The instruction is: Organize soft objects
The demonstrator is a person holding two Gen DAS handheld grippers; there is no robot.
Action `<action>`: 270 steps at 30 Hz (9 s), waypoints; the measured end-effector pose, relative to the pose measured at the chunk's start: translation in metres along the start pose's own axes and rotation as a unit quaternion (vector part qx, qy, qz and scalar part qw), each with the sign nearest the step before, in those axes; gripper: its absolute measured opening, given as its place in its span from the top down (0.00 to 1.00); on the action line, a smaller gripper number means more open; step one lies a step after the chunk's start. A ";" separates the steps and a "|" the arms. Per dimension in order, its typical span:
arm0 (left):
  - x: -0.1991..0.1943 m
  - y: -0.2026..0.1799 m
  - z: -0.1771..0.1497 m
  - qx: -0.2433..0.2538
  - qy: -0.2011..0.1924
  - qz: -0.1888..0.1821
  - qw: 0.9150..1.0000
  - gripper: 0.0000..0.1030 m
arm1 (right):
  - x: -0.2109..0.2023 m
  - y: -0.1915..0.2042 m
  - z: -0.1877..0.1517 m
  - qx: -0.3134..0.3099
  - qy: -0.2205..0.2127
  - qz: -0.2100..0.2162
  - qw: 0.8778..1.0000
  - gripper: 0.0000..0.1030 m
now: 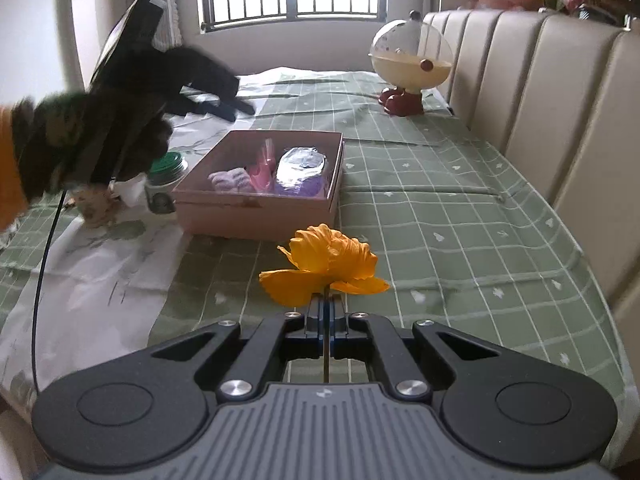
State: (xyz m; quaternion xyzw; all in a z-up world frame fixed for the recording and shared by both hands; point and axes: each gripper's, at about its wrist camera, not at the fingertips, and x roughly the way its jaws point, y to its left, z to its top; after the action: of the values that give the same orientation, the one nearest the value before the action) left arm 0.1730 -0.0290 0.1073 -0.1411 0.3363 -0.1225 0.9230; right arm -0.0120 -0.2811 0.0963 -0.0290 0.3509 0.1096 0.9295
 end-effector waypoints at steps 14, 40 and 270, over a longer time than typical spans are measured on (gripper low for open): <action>-0.150 0.139 -0.078 0.019 0.051 -0.015 0.998 0.71 | 0.187 0.075 0.177 0.011 -0.003 0.011 1.000 0.97; -0.228 0.265 -0.082 -0.004 0.020 0.145 0.989 0.71 | 0.141 0.199 0.144 -0.070 -0.064 0.033 0.995 0.35; -0.056 0.074 -0.013 0.037 0.079 -0.025 0.996 0.77 | 0.169 0.041 0.239 0.038 0.101 0.004 0.994 0.49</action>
State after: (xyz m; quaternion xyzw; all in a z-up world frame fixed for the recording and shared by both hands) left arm 0.1326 0.0551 0.1053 -0.1048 0.3998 -0.1688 0.8948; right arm 0.2566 -0.1790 0.1651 -0.0030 0.4469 0.0962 0.8894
